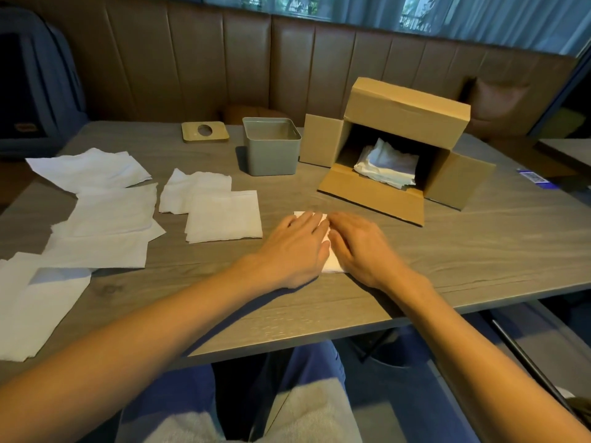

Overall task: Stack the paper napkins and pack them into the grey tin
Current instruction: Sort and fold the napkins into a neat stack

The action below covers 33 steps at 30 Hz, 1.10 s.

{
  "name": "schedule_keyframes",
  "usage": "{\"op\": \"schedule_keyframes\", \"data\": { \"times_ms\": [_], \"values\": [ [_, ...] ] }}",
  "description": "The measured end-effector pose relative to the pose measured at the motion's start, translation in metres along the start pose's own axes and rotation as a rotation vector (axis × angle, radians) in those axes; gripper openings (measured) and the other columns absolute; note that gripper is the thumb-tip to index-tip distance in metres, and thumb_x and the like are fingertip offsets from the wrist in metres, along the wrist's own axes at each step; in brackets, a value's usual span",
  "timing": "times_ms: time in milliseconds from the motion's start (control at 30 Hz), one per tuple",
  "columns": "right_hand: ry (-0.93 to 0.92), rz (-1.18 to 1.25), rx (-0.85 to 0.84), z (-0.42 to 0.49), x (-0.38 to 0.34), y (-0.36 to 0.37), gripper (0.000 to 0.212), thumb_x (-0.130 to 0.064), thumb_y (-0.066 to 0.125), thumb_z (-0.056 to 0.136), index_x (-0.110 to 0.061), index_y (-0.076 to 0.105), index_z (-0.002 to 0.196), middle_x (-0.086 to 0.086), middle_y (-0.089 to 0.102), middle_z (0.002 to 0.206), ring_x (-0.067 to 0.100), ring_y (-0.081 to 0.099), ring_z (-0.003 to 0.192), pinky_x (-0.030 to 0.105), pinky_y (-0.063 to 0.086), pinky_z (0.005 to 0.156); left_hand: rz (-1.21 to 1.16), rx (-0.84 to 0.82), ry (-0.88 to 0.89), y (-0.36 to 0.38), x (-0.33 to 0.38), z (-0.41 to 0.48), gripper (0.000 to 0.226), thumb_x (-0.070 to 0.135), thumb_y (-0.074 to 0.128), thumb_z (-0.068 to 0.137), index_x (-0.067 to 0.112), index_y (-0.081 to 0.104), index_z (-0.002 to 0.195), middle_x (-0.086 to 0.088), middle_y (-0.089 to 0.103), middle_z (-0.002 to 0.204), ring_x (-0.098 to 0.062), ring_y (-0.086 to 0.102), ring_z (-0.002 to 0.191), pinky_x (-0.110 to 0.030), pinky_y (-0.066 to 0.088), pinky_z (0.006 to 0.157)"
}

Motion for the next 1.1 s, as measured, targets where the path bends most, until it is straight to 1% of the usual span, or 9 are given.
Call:
{"op": "schedule_keyframes", "data": {
  "times_ms": [67, 200, 333, 433, 633, 767, 867, 933, 1100],
  "values": [
    [0.085, -0.091, -0.089, -0.004, 0.011, 0.004, 0.042, -0.031, 0.034, 0.107, -0.013, 0.048, 0.142, 0.007, 0.052, 0.146, 0.020, 0.046, 0.133, 0.040, 0.035, 0.113, 0.001, -0.148, -0.023, 0.012, -0.010, -0.003, 0.066, 0.049, 0.017, 0.106, 0.015, 0.005, 0.160, -0.005, 0.002, 0.168, -0.020, 0.001, 0.154, -0.041, 0.005, 0.125],
    [0.261, -0.184, -0.278, -0.016, 0.038, 0.013, 0.061, -0.043, 0.020, 0.108, -0.010, 0.018, 0.159, 0.006, 0.018, 0.166, 0.021, 0.015, 0.153, 0.039, 0.012, 0.124, 0.015, -0.225, -0.076, 0.014, -0.025, -0.006, 0.078, 0.065, 0.015, 0.100, 0.019, -0.004, 0.160, -0.004, -0.010, 0.168, -0.023, -0.007, 0.154, -0.042, 0.002, 0.125],
    [0.285, -0.185, -0.156, -0.013, 0.035, -0.007, 0.061, -0.041, 0.029, 0.107, -0.004, 0.026, 0.154, 0.013, 0.031, 0.159, 0.030, 0.031, 0.146, 0.040, 0.025, 0.121, 0.010, -0.227, -0.099, 0.015, -0.026, -0.006, 0.081, 0.068, 0.016, 0.098, 0.020, -0.004, 0.160, -0.005, -0.010, 0.168, -0.025, -0.007, 0.154, -0.043, 0.002, 0.125],
    [0.114, -0.119, -0.166, -0.007, 0.004, -0.001, 0.052, -0.040, 0.029, 0.107, -0.008, 0.042, 0.145, 0.012, 0.043, 0.151, 0.026, 0.040, 0.138, 0.046, 0.030, 0.118, 0.006, -0.189, -0.100, 0.007, -0.022, -0.003, 0.080, 0.067, 0.021, 0.099, 0.018, 0.003, 0.160, -0.005, 0.002, 0.168, -0.028, 0.005, 0.153, -0.043, 0.010, 0.122],
    [0.226, -0.197, -0.289, -0.014, 0.023, 0.007, 0.060, -0.043, 0.022, 0.108, -0.008, 0.023, 0.157, 0.011, 0.024, 0.164, 0.024, 0.020, 0.151, 0.040, 0.015, 0.124, 0.061, -0.183, -0.107, 0.000, -0.029, -0.002, 0.080, 0.068, 0.024, 0.098, 0.019, 0.010, 0.159, -0.002, 0.014, 0.165, -0.026, 0.019, 0.148, -0.043, 0.022, 0.118],
    [0.209, -0.152, -0.219, 0.000, 0.008, -0.009, 0.047, -0.033, 0.036, 0.107, -0.002, 0.045, 0.141, 0.018, 0.047, 0.144, 0.031, 0.044, 0.131, 0.038, 0.034, 0.112, -0.015, -0.114, -0.136, -0.015, -0.036, -0.011, 0.079, 0.066, 0.023, 0.099, 0.014, 0.018, 0.158, -0.005, 0.019, 0.164, -0.024, 0.019, 0.149, -0.043, 0.025, 0.119],
    [0.124, 0.004, -0.131, 0.027, -0.028, -0.015, 0.043, -0.030, 0.041, 0.107, -0.005, 0.049, 0.142, 0.015, 0.053, 0.143, 0.030, 0.051, 0.129, 0.032, 0.037, 0.104, -0.037, 0.004, -0.214, -0.046, -0.064, -0.024, 0.061, 0.053, 0.028, 0.104, 0.013, 0.040, 0.149, -0.008, 0.034, 0.157, -0.025, 0.029, 0.144, -0.043, 0.030, 0.115],
    [0.092, 0.038, -0.167, 0.049, -0.050, -0.003, 0.044, -0.033, 0.043, 0.106, -0.012, 0.050, 0.144, 0.009, 0.055, 0.144, 0.025, 0.052, 0.129, 0.028, 0.039, 0.101, -0.005, 0.049, -0.339, -0.062, -0.097, -0.040, 0.052, 0.046, 0.034, 0.105, 0.014, 0.050, 0.143, -0.008, 0.042, 0.150, -0.027, 0.037, 0.137, -0.044, 0.035, 0.110],
    [0.183, 0.081, -0.274, 0.100, -0.085, 0.037, 0.041, -0.044, 0.048, 0.102, -0.009, 0.062, 0.120, 0.012, 0.068, 0.114, 0.023, 0.062, 0.097, 0.035, 0.052, 0.085, 0.089, 0.005, -0.529, -0.068, -0.159, -0.076, 0.045, 0.043, 0.040, 0.104, 0.015, 0.054, 0.136, -0.011, 0.051, 0.137, -0.029, 0.048, 0.121, -0.045, 0.044, 0.101]
  ]
}}
Point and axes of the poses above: each hand's wrist, its own z-axis towards the middle knuckle, its own y-axis out of the palm, x = y × z, the point moved 10 cm from there along z, towards the middle knuckle
